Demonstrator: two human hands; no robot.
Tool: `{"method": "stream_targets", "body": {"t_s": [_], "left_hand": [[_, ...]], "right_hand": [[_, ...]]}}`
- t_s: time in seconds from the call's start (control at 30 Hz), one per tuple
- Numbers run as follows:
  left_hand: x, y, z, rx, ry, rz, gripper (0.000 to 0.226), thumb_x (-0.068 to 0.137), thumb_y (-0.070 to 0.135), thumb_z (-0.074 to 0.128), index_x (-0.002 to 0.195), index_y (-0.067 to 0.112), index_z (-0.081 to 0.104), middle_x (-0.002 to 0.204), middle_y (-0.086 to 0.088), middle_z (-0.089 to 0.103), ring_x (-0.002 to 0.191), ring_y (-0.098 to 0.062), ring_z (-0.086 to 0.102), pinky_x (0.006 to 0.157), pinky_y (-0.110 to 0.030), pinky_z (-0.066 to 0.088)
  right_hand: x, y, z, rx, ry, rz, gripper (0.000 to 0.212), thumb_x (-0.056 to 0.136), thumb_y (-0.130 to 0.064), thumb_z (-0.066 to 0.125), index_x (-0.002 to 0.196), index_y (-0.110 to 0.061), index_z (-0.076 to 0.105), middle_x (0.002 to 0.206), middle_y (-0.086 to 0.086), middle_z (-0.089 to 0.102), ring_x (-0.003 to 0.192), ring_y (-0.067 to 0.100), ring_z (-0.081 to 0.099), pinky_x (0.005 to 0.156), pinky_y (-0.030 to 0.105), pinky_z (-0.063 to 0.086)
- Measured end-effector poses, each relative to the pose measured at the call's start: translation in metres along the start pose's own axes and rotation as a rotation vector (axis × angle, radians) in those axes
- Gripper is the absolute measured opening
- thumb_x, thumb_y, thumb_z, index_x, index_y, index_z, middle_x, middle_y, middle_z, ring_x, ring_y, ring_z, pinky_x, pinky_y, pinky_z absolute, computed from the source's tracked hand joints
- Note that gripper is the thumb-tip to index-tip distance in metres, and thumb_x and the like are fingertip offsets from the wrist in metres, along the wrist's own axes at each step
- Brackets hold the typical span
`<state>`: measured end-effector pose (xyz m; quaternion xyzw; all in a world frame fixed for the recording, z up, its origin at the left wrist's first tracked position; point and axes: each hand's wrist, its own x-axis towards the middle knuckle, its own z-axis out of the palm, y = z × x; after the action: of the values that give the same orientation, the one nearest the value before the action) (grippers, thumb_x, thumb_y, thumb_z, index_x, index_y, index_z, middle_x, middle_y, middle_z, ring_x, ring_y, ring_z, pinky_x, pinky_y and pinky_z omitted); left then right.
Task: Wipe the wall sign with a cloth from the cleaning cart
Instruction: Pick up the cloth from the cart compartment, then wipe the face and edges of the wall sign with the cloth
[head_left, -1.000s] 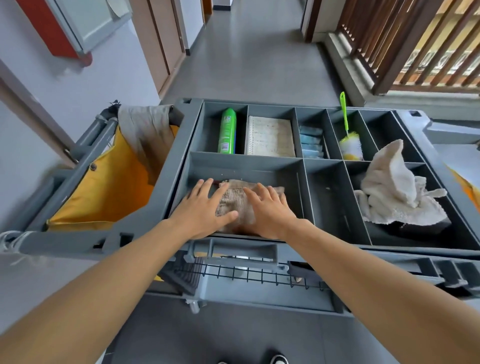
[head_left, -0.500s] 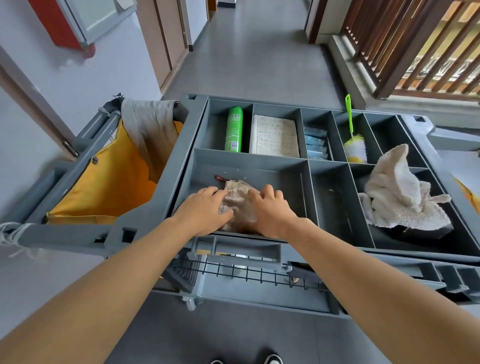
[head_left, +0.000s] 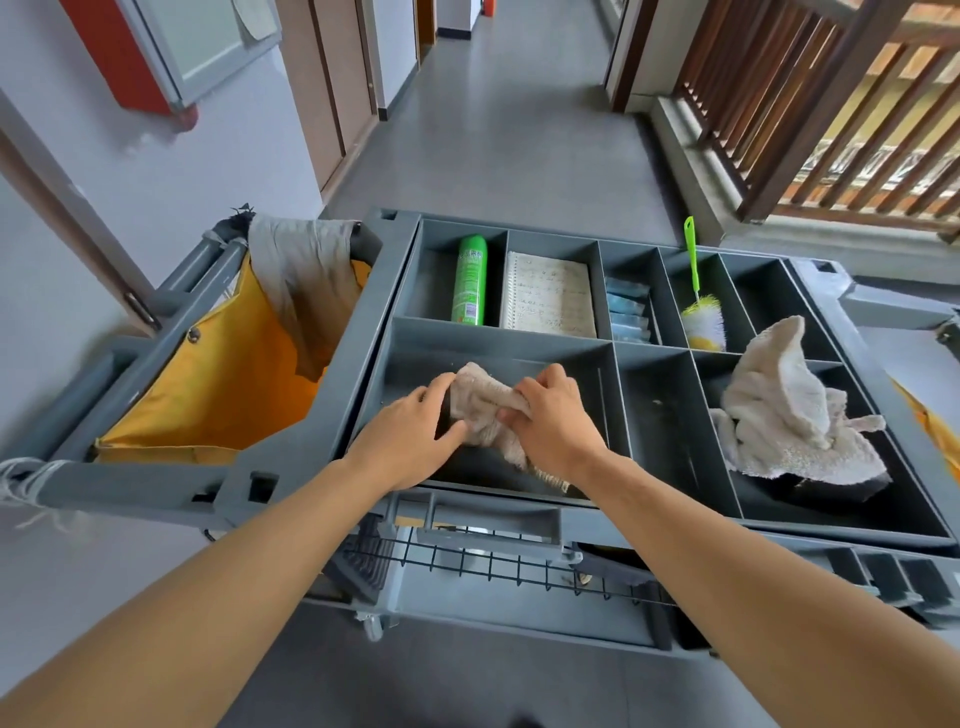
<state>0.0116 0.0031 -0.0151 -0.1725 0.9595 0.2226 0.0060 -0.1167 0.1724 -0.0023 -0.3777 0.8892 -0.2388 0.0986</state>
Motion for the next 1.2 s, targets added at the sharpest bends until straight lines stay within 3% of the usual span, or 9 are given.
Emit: {"method": "stream_targets", "body": {"t_s": [0.13, 0.27, 0.37, 0.5, 0.6, 0.73, 0.9, 1.07, 1.2], "left_hand": [[0.006, -0.001, -0.019, -0.178, -0.122, -0.113, 0.07, 0.09, 0.055, 0.05, 0.149, 0.034, 0.019, 0.139, -0.003, 0.053, 0.121, -0.025, 0.055, 0.097, -0.041, 0.048], [0.015, 0.007, -0.045, -0.391, -0.128, -0.186, 0.044, 0.093, 0.027, 0.051, 0.137, 0.027, 0.044, 0.113, 0.007, 0.061, 0.088, -0.013, 0.064, 0.066, -0.025, 0.05], [0.016, 0.017, -0.072, -0.482, -0.087, -0.205, 0.021, 0.095, 0.018, 0.053, 0.114, 0.024, 0.06, 0.113, 0.0, 0.065, 0.091, -0.015, 0.068, 0.082, -0.035, 0.057], [0.003, 0.034, -0.111, -0.521, -0.04, -0.207, 0.021, 0.097, 0.012, 0.045, 0.106, 0.017, 0.064, 0.111, -0.005, 0.068, 0.083, -0.015, 0.071, 0.062, -0.022, 0.056], [-0.017, 0.046, -0.146, -0.57, 0.07, -0.229, 0.026, 0.096, 0.013, 0.046, 0.118, 0.016, 0.061, 0.109, -0.004, 0.067, 0.085, -0.019, 0.073, 0.074, -0.037, 0.06], [-0.05, 0.058, -0.19, -0.61, 0.202, -0.266, 0.03, 0.094, 0.014, 0.056, 0.124, 0.018, 0.058, 0.109, -0.004, 0.069, 0.086, -0.023, 0.074, 0.081, -0.041, 0.061], [-0.107, 0.062, -0.234, -0.538, 0.341, -0.355, 0.028, 0.093, 0.016, 0.058, 0.12, 0.023, 0.058, 0.112, -0.001, 0.066, 0.085, -0.022, 0.073, 0.078, -0.041, 0.061], [-0.184, 0.06, -0.259, -0.402, 0.555, -0.478, 0.027, 0.091, 0.013, 0.057, 0.116, 0.018, 0.063, 0.113, -0.006, 0.068, 0.098, -0.025, 0.067, 0.082, -0.044, 0.059], [-0.254, 0.058, -0.275, -0.332, 0.727, -0.598, 0.026, 0.09, 0.011, 0.057, 0.114, 0.019, 0.066, 0.113, -0.003, 0.067, 0.103, -0.025, 0.063, 0.089, -0.046, 0.057]], "right_hand": [[0.009, -0.009, -0.026, 0.245, 0.011, 0.145, 0.01, 0.101, -0.022, 0.047, 0.106, -0.014, 0.049, 0.115, 0.006, 0.048, 0.094, 0.021, 0.052, 0.082, 0.033, 0.043], [0.008, -0.025, -0.054, 0.592, 0.023, 0.272, 0.013, 0.1, -0.024, 0.05, 0.111, -0.017, 0.048, 0.106, 0.0, 0.061, 0.096, 0.019, 0.06, 0.072, 0.03, 0.047], [0.009, -0.046, -0.078, 0.673, 0.058, 0.275, 0.018, 0.095, -0.033, 0.057, 0.107, -0.022, 0.051, 0.099, -0.003, 0.063, 0.088, 0.016, 0.063, 0.065, 0.028, 0.048], [0.015, -0.078, -0.098, 0.409, 0.081, 0.14, 0.03, 0.096, -0.044, 0.052, 0.104, -0.015, 0.052, 0.085, -0.005, 0.06, 0.073, 0.009, 0.058, 0.052, 0.02, 0.039], [0.018, -0.108, -0.109, 0.275, 0.12, 0.011, 0.032, 0.098, -0.044, 0.047, 0.095, -0.013, 0.052, 0.079, -0.002, 0.059, 0.074, 0.022, 0.056, 0.058, 0.033, 0.036], [0.018, -0.15, -0.126, 0.356, 0.151, -0.14, 0.026, 0.099, -0.04, 0.049, 0.093, -0.015, 0.049, 0.08, 0.001, 0.06, 0.074, 0.025, 0.053, 0.063, 0.031, 0.031], [0.014, -0.205, -0.145, 0.492, 0.108, -0.318, 0.022, 0.1, -0.039, 0.048, 0.107, -0.017, 0.046, 0.087, -0.002, 0.058, 0.077, 0.018, 0.055, 0.07, 0.03, 0.038], [-0.004, -0.268, -0.149, 0.594, 0.046, -0.465, 0.023, 0.099, -0.039, 0.05, 0.109, -0.019, 0.045, 0.085, -0.009, 0.055, 0.073, 0.007, 0.056, 0.052, 0.018, 0.039], [-0.033, -0.319, -0.141, 0.686, -0.066, -0.538, 0.031, 0.095, -0.037, 0.056, 0.118, -0.018, 0.048, 0.095, -0.003, 0.062, 0.077, 0.009, 0.059, 0.054, 0.017, 0.042]]}}
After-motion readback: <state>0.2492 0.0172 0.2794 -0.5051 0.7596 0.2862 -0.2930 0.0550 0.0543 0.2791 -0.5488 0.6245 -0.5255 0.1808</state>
